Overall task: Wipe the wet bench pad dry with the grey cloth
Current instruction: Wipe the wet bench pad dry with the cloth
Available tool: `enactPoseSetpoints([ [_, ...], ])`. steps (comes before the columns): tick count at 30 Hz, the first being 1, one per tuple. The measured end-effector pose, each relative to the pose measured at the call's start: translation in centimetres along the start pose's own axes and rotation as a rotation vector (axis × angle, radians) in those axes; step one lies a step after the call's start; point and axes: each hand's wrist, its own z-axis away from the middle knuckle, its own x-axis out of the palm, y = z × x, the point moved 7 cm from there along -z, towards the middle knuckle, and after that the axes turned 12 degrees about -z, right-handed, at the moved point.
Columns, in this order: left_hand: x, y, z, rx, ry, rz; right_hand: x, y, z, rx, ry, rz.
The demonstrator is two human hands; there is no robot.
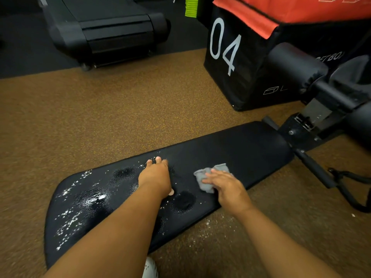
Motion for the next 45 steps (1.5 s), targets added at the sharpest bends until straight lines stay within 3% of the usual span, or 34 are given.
enactPoseSetpoints([
  [3, 0.0, 0.1, -0.1, -0.003, 0.002, -0.011, -0.4, 0.8, -1.5, 0.144, 0.123, 0.014],
  [5, 0.0, 0.2, -0.3, -0.001, -0.002, -0.024, 1.2, -0.4, -1.5, 0.178, 0.107, -0.030],
  [10, 0.0, 0.1, -0.2, -0.003, -0.003, -0.018, 0.5, -1.2, 1.9, -0.037, -0.094, -0.101],
  [15, 0.0, 0.2, -0.2, -0.010, -0.010, -0.025, -1.4, 0.8, 0.7, 0.206, 0.160, -0.027],
  [18, -0.1, 0.2, -0.4, -0.013, -0.021, -0.030, 2.3, -2.0, 1.9, 0.156, 0.020, -0.072],
  [21, 0.1, 0.1, -0.3, -0.013, -0.021, -0.020, 1.7, -3.0, 3.9, 0.008, -0.132, -0.088],
  [23, 0.2, 0.0, -0.3, -0.014, -0.018, -0.009, -0.4, -1.5, 3.9, 0.033, -0.089, -0.060],
  [26, 0.0, 0.1, -0.3, -0.012, -0.013, -0.008, -1.7, -0.5, 2.6, 0.211, 0.071, -0.004],
  [31, 0.0, 0.3, -0.3, -0.012, -0.019, -0.021, -0.1, -3.6, 2.7, 0.293, -0.097, -0.034],
  [38, -0.2, 0.4, -0.1, -0.004, -0.012, -0.023, 1.9, -2.9, 3.6, 0.296, -0.164, 0.237],
  [42, -0.1, 0.2, 0.0, 0.004, -0.003, -0.010, 1.6, -2.2, 2.9, 0.241, -0.082, 0.310],
  [45, -0.2, 0.2, 0.0, 0.005, -0.002, -0.013, 1.5, -2.6, 2.4, 0.340, 0.082, 0.334],
])
